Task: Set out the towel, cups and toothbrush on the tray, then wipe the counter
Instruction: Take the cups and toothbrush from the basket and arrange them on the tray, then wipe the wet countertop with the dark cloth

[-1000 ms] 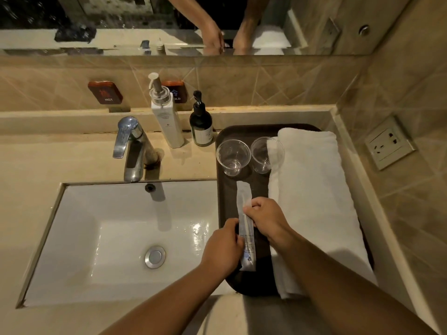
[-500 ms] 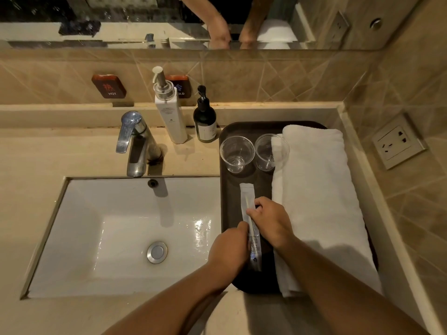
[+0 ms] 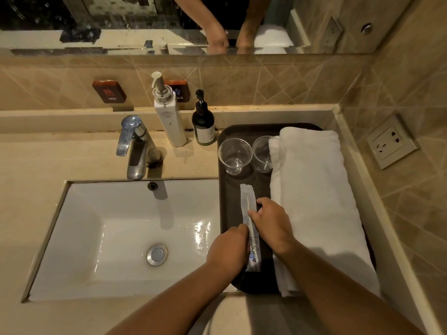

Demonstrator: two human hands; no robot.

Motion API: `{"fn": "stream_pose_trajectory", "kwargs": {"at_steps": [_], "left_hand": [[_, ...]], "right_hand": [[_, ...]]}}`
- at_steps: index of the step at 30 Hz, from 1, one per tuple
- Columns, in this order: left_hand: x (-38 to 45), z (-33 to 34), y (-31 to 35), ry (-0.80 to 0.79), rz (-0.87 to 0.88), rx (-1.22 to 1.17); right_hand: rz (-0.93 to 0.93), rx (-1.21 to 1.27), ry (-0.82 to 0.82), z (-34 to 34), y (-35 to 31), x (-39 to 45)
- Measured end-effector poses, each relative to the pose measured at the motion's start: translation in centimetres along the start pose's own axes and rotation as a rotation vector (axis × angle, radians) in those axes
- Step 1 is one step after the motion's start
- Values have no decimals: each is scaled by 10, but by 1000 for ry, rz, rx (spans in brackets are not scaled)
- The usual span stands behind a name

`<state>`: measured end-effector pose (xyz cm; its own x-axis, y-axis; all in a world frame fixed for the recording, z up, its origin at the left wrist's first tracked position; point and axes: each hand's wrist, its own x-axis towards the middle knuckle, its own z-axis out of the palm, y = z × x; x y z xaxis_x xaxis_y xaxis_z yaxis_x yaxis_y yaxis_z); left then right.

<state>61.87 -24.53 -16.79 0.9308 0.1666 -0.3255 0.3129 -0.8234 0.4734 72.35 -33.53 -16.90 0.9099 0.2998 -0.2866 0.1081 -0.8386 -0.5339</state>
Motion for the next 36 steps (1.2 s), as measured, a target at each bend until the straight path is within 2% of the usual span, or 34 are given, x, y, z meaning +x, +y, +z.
{"fn": "stream_pose_trajectory", "kwargs": {"at_steps": [7, 11, 15, 19, 24, 28, 36], "left_hand": [[-7, -12, -1, 6, -8, 17], [-11, -39, -11, 161, 52, 106], [-14, -72, -32, 282, 86, 234], [-22, -88, -48, 287, 67, 328], [-35, -87, -52, 304, 56, 382], [-43, -82, -59, 258, 0, 413], [-58, -85, -66, 256, -58, 393]], "right_hand": [[-4, -32, 23, -5, -5, -8], [-84, -157, 48, -21, -9, -22], [-270, -326, 115, -47, -14, -39], [-335, -456, 118, -59, -16, -54], [-311, -452, 68, -52, -24, -69], [-297, -484, 22, -43, -30, -75], [-286, -492, -33, -29, -41, -79]]}}
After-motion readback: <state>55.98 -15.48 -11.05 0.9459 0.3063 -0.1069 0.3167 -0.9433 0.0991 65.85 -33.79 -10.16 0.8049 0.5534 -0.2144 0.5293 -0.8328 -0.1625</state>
